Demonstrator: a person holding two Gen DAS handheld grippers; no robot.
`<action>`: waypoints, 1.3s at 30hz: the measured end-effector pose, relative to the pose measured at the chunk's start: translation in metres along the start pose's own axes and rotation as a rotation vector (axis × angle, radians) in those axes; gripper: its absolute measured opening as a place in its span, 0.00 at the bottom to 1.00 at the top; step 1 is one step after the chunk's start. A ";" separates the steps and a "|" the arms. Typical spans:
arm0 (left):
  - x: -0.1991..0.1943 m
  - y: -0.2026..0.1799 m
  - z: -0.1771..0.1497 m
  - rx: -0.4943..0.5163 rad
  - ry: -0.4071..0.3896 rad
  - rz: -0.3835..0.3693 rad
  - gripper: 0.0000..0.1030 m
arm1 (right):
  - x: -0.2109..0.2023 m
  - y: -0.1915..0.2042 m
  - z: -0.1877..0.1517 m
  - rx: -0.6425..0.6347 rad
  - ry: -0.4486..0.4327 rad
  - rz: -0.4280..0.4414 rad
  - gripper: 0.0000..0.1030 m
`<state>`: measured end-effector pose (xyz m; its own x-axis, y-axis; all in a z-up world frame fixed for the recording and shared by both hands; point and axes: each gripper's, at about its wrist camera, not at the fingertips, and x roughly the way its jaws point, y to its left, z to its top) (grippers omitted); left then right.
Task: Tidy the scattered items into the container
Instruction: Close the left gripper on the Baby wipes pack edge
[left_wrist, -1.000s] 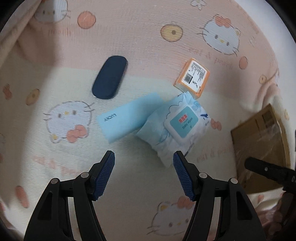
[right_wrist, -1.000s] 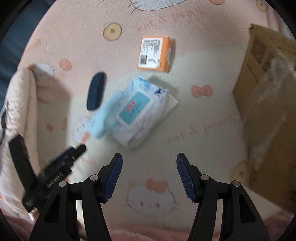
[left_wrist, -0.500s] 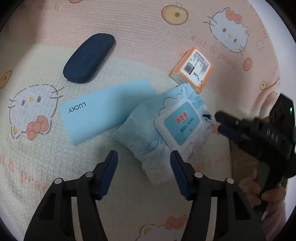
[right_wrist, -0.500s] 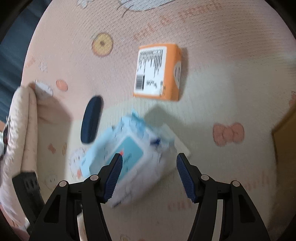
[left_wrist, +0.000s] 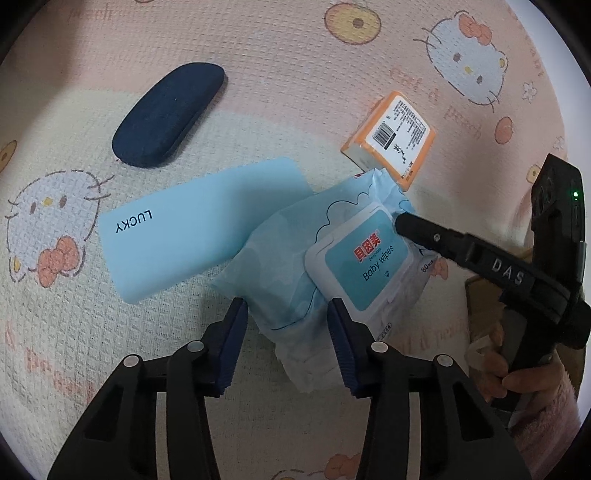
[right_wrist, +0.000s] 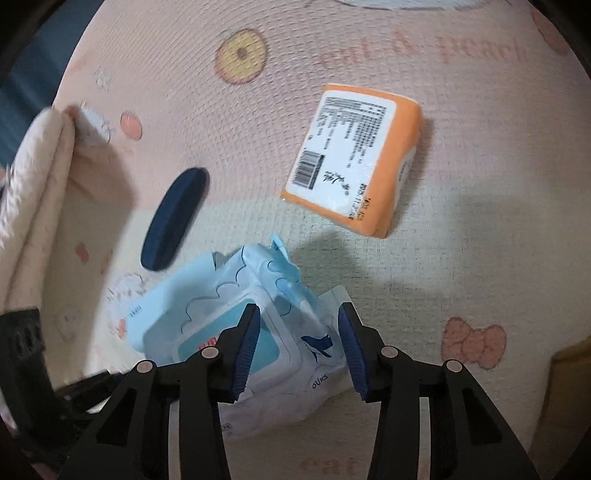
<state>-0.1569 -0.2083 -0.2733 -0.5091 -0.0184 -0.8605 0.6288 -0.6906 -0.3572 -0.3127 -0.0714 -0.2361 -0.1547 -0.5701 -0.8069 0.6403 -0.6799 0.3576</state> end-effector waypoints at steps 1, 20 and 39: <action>-0.001 0.001 0.000 0.003 -0.004 -0.003 0.46 | 0.000 0.003 -0.003 -0.014 0.008 -0.004 0.40; -0.020 -0.024 -0.057 0.275 0.102 -0.033 0.37 | -0.062 0.006 -0.141 0.306 0.088 -0.017 0.29; -0.040 -0.003 -0.085 0.159 0.189 -0.055 0.52 | -0.099 0.006 -0.186 0.433 0.084 -0.031 0.51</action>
<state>-0.0886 -0.1445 -0.2687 -0.4117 0.1471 -0.8993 0.4952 -0.7923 -0.3563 -0.1537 0.0669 -0.2412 -0.0960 -0.5190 -0.8493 0.2590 -0.8369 0.4822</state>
